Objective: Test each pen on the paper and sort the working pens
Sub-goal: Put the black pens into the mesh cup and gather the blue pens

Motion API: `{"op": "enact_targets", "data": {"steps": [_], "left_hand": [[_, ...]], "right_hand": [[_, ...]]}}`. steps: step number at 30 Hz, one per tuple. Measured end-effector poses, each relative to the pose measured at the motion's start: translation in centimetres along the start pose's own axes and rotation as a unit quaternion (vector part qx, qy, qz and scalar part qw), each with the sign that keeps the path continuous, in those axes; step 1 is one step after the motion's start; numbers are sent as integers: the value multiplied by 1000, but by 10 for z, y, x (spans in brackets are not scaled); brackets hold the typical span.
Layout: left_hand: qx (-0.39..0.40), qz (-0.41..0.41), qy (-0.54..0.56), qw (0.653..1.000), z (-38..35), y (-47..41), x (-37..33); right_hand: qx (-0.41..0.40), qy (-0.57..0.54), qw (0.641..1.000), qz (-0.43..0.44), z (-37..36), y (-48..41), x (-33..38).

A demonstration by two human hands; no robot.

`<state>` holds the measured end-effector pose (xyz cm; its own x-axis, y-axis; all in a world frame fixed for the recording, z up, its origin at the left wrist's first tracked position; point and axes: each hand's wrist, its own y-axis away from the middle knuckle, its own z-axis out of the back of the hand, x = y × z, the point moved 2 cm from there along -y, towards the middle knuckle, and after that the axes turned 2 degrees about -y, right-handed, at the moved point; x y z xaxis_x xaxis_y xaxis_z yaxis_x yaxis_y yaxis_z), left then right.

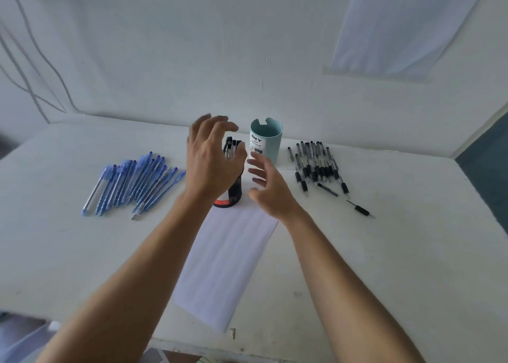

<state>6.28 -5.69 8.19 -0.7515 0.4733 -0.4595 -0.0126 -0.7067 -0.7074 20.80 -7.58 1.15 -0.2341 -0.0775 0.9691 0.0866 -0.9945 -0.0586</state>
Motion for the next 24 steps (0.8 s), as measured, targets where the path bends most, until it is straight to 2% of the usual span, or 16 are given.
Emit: {"op": "enact_targets", "data": {"steps": [2,5,10,12,14,17,22,24], "left_hand": [[-38,-46,-5,998,-5,0,-15],[-27,-66,30,997,-18,1,-42],[84,-64,102,989,-56,8,-83],[149,-11,102,983,-81,13,-91],[215,100,88,968,-110,18,-92],[286,235,57,927,-147,24,-86],[305,259,-13,916,-181,16,-81],[315,258,-25,913,-187,11,-83]], "right_hand": [[-58,-19,998,6,20,4,6],[-105,-6,994,1,55,9,4],[-175,131,974,-51,114,23,-13],[-192,217,954,-77,137,30,-25],[-163,299,935,-98,154,34,-36],[-62,385,910,-142,168,36,-46],[-34,427,899,-90,177,33,-45],[-26,389,916,-100,181,34,-45]]}}
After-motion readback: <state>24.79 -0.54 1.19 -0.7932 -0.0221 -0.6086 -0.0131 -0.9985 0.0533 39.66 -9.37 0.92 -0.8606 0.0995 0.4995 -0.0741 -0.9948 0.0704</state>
